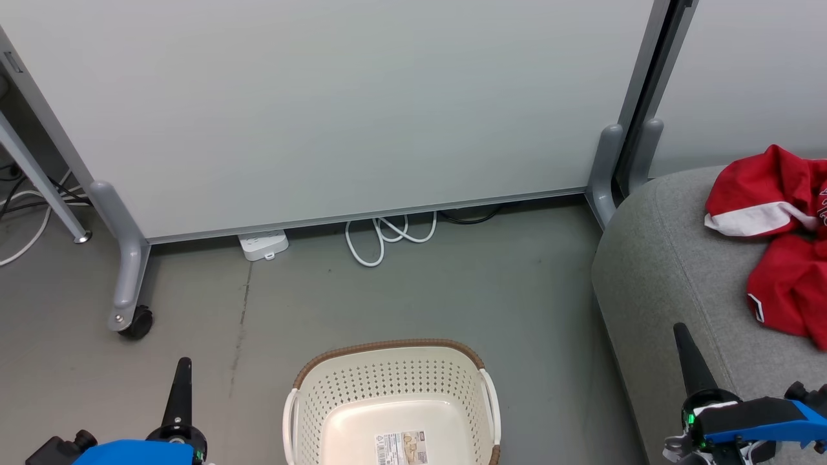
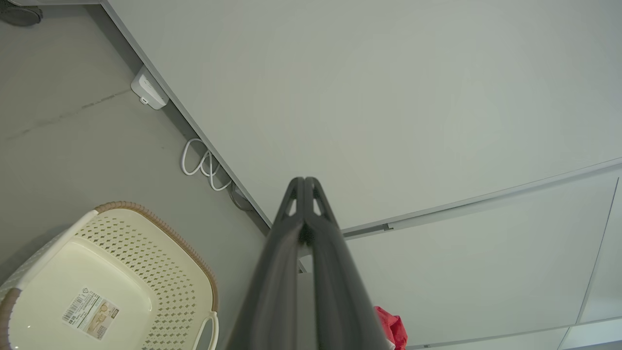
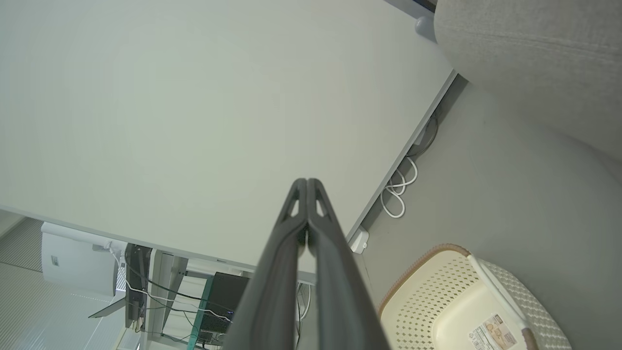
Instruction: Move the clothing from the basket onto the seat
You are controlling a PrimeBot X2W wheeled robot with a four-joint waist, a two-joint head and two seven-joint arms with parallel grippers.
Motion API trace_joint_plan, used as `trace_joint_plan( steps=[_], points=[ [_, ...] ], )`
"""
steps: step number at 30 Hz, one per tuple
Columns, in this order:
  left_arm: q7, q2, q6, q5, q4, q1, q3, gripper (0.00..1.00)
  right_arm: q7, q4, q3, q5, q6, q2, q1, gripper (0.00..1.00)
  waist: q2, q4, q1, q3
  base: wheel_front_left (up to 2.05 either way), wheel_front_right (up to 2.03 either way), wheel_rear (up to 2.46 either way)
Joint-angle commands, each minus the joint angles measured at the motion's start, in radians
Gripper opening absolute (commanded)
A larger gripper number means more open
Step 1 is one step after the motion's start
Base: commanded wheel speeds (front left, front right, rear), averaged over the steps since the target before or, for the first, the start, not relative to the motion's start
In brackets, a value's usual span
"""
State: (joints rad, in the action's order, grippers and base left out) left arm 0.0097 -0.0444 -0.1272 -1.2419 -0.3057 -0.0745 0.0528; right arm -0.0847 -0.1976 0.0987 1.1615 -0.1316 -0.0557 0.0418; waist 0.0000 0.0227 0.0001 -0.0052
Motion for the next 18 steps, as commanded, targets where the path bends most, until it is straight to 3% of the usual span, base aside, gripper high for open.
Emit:
trace_joint_plan(
  steps=[1,18],
  points=[
    [0.006,-0.006,-0.004,-0.02,0.013,-0.02,0.005,0.0,-0.002,0.002,0.002,0.029,0.001,0.002,0.021,0.0,0.0,-0.001,-0.0001,0.0,0.0,0.0,0.0],
    [0.046,-0.007,-0.005,-0.157,0.033,-0.03,0.03,0.0,-0.013,-0.017,0.008,0.193,0.001,0.004,0.043,0.0,0.0,-0.008,-0.0001,0.003,0.0,0.0,0.0]
  ],
)
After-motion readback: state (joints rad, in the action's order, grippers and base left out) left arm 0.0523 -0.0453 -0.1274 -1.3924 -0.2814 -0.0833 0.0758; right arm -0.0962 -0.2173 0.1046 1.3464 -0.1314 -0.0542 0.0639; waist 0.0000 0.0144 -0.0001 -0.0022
